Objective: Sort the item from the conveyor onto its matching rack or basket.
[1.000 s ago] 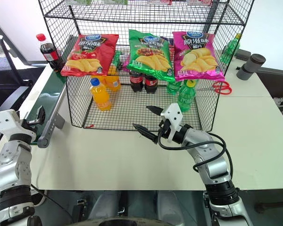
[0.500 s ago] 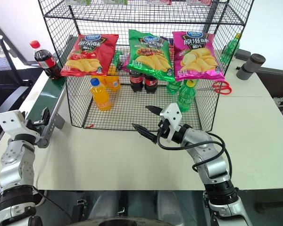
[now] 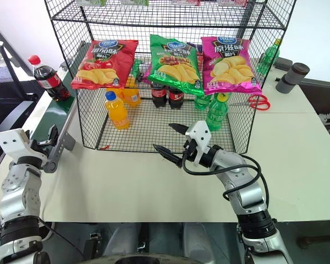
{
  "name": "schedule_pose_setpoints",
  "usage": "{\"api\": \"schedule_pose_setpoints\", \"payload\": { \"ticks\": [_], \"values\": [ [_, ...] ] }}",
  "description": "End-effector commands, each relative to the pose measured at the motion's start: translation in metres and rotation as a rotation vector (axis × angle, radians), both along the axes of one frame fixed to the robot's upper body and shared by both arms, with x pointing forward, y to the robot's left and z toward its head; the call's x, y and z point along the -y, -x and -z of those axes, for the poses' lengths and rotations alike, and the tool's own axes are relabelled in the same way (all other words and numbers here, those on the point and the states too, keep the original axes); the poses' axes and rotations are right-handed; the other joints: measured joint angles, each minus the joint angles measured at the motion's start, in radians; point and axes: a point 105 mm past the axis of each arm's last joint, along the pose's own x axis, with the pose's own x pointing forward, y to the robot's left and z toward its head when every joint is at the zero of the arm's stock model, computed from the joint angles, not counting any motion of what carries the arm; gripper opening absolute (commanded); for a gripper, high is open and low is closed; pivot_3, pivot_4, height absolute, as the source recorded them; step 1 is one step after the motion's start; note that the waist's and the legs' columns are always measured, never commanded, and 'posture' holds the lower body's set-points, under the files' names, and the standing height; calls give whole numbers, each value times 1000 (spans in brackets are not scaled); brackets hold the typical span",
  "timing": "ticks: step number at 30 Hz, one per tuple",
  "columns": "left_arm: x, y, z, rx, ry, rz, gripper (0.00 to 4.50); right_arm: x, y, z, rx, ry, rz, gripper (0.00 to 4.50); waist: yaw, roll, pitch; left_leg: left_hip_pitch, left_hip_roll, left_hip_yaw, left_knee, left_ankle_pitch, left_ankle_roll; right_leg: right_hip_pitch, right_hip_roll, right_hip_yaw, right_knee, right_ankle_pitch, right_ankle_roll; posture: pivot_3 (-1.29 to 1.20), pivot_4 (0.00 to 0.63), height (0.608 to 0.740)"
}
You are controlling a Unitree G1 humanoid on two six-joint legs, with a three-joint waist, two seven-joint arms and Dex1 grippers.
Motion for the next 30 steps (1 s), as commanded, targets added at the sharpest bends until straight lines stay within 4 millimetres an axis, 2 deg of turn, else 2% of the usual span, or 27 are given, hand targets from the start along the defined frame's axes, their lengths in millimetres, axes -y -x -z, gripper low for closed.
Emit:
{"api": "schedule_pose_setpoints", "payload": {
  "ticks": [1, 30],
  "values": [
    [-5, 0, -13, 38, -40, -17, 4500, -4, 1, -9, 44, -20, -13, 4487, 0, 0, 0, 0, 0, 0, 0, 0, 0, 0, 0, 0, 0, 0, 0, 0, 150, 740],
    [-10, 4, -18, 59, -59, -48, 4500, -7, 0, -9, 45, -18, -21, 4487, 0, 0, 0, 0, 0, 0, 0, 0, 0, 0, 0, 0, 0, 0, 0, 0, 150, 740]
  ]
}}
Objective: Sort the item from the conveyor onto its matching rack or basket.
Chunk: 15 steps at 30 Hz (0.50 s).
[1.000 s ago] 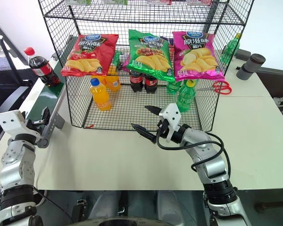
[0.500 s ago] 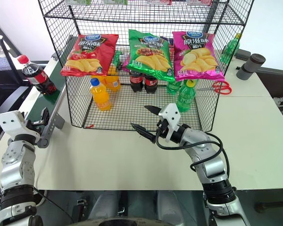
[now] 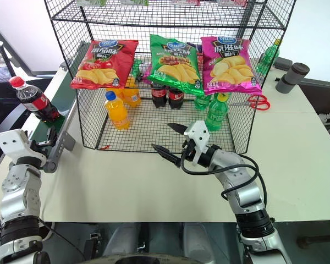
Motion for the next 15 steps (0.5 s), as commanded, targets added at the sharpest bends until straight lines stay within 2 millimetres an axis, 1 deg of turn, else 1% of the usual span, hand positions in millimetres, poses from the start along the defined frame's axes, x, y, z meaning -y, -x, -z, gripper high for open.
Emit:
{"api": "schedule_pose_setpoints", "payload": {
  "ticks": [1, 15],
  "values": [
    [-7, 3, -20, 65, -44, -26, 4500, -3, 1, -10, 45, -16, -14, 4487, 0, 0, 0, 0, 0, 0, 0, 0, 0, 0, 0, 0, 0, 0, 0, 0, 150, 740],
    [-10, 5, -27, 90, -66, -46, 4500, -3, 2, -9, 43, -15, -15, 4487, 0, 0, 0, 0, 0, 0, 0, 0, 0, 0, 0, 0, 0, 0, 0, 0, 150, 740]
  ]
}}
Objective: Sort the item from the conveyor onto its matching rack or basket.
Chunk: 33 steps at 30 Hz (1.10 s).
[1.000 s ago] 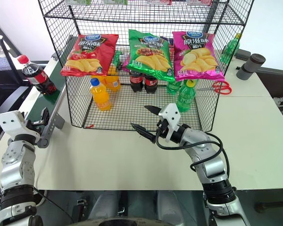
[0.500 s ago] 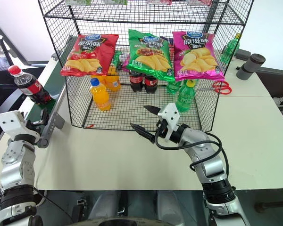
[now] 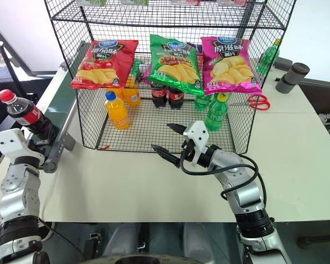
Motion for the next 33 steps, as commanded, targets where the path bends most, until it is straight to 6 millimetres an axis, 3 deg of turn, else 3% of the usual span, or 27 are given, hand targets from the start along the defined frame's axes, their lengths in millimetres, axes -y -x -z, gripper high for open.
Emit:
{"api": "schedule_pose_setpoints", "payload": {
  "ticks": [1, 7, 12, 16, 21, 24, 26, 30, 33],
  "values": [
    [-7, 4, -23, 69, -56, -23, 4500, -3, 2, -9, 43, -15, -14, 4487, 0, 0, 0, 0, 0, 0, 0, 0, 0, 0, 0, 0, 0, 0, 0, 0, 150, 740],
    [-9, 4, -23, 67, -64, -37, 4500, -3, 2, -9, 42, -12, -15, 4487, 0, 0, 0, 0, 0, 0, 0, 0, 0, 0, 0, 0, 0, 0, 0, 0, 150, 740],
    [-11, 8, -29, 88, -96, -49, 2801, -3, 1, -9, 43, -12, -15, 4500, 1, 0, 0, 0, 0, 0, 0, 0, 0, 0, 0, 0, 0, 0, 0, 0, 150, 740],
    [-10, 14, -50, 166, -122, -26, 2801, -2, 1, -10, 45, -12, -13, 4500, 0, 0, 0, 0, 0, 0, 0, 0, 0, 0, -1, 0, 0, 0, 0, 0, 150, 740],
    [0, 21, -86, 250, -123, 122, 2801, 2, 0, -12, 44, -9, -13, 4500, -1, -2, 0, -2, 0, 0, 0, 0, 0, -2, -1, 0, 0, 0, 0, 0, 150, 740],
    [26, 24, -114, 282, -128, 323, 2801, 5, -1, -15, 34, -8, -19, 4500, -3, -2, 0, -2, 0, 0, -1, 0, 0, -2, -2, 0, -1, 0, 0, 0, 150, 740],
    [49, 29, -121, 266, -128, 488, 2801, 7, -1, -17, 30, -7, -27, 4500, -3, -2, 0, -2, 0, -1, -1, 0, 0, -2, -2, 0, -2, 0, -1, 0, 150, 740],
    [99, 41, -120, 178, -108, 796, 2801, 9, 2, -23, 23, -7, -65, 4500, -4, -1, 1, -2, 0, 0, -3, 0, -1, -1, -3, 0, -5, 0, -1, 0, 150, 740],
    [139, 47, -99, 42, -110, 1002, 2801, 12, 3, -30, 13, -14, -91, 4500, -4, -1, 1, -2, 0, -1, -4, 0, -1, -1, -3, 0, -6, -1, -2, 0, 150, 740]
  ]
}}
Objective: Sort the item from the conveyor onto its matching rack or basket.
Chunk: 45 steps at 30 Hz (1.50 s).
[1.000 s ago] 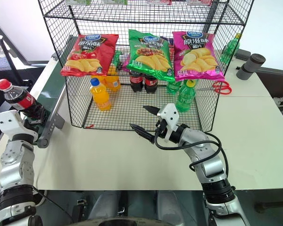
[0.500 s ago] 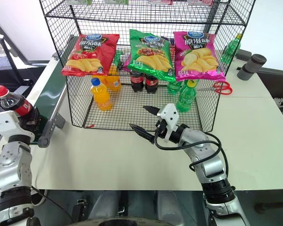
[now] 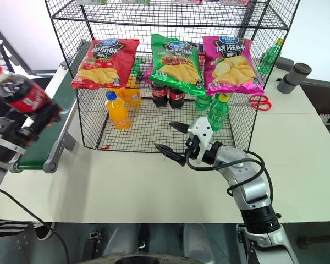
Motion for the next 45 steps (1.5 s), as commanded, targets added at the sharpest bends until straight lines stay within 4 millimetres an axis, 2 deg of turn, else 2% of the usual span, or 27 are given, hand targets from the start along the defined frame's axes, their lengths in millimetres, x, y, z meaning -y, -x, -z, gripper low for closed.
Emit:
{"api": "schedule_pose_setpoints", "payload": {
  "ticks": [1, 4, 7, 11, 14, 22, 33, 35, 37, 38, 44, 45],
  "values": [
    [50, 12, 11, -81, -90, 253, 2801, 2, 4, -27, 47, -39, -47, 4500, 0, 1, 0, 0, 0, 0, 0, 0, 0, 0, 0, 0, 0, 0, 0, 0, 150, 740],
    [80, 15, 32, -153, -136, 398, 2801, -1, 11, -34, -2, -67, -109, 4500, 0, 2, 1, 0, 0, 0, 0, 0, 0, 0, 0, 0, 0, -1, -2, 0, 150, 740],
    [109, 13, 43, -182, -118, 527, 2801, -9, 24, -41, -58, -100, -188, 4500, 2, 2, 1, 0, 0, 0, 0, 0, 0, 0, 1, 0, 0, -1, -2, 0, 150, 740],
    [133, 13, 52, -202, -128, 655, 2801, -21, 29, -41, -76, -109, -203, 4500, 1, 2, 1, 0, 0, 0, 0, 0, 0, 0, 1, 0, 0, 1, 1, 0, 150, 740],
    [143, 13, 54, -202, -148, 720, 2801, -28, 34, -38, -102, -112, -225, 4500, 1, 2, 1, 0, 0, 0, 0, 0, 1, 0, 2, 0, 0, 1, 1, 0, 150, 740],
    [155, 14, 55, -176, -208, 807, 2801, -38, 39, -35, -152, -137, -251, 4500, 5, 2, 1, -1, -1, 1, 2, 0, 1, 0, 4, 0, 0, 1, 2, 0, 150, 740],
    [165, 14, 52, -142, -210, 817, 2801, -44, 39, -37, -233, -210, -277, 4500, 5, 2, 1, -1, 0, 0, 2, 0, 1, 0, 7, 0, 1, 1, 2, 0, 150, 740],
    [165, 14, 52, -143, -210, 820, 2791, -45, 40, -37, -242, -221, -283, 3955, 5, 2, 1, -1, 0, 0, 2, 0, 1, 0, 7, 0, 1, 1, 2, 0, 150, 740],
    [167, 15, 53, -143, -213, 823, 2791, -44, 39, -39, -238, -228, -277, 3213, 5, 2, 1, -1, 0, 0, 2, 0, 1, 0, 7, 0, 1, 1, 2, 0, 150, 740],
    [167, 15, 53, -143, -212, 824, 2791, -44, 38, -39, -233, -228, -271, 3028, 4, 2, 1, -1, 0, 0, 2, 0, 1, 0, 7, 0, 1, 1, 2, 0, 150, 740],
    [169, 17, 53, -182, -175, 847, 2791, -45, 37, -39, -224, -225, -262, 3028, 5, 2, 1, -1, 0, 0, 2, 0, 1, 0, 7, 0, 1, 1, 2, 0, 150, 740],
    [169, 17, 53, -186, -171, 846, 3809, -45, 36, -39, -223, -225, -261, 3027, 5, 2, 1, -1, 0, 0, 2, 0, 1, 0, 7, 0, 1, 1, 2, 0, 150, 740]
  ]
}}
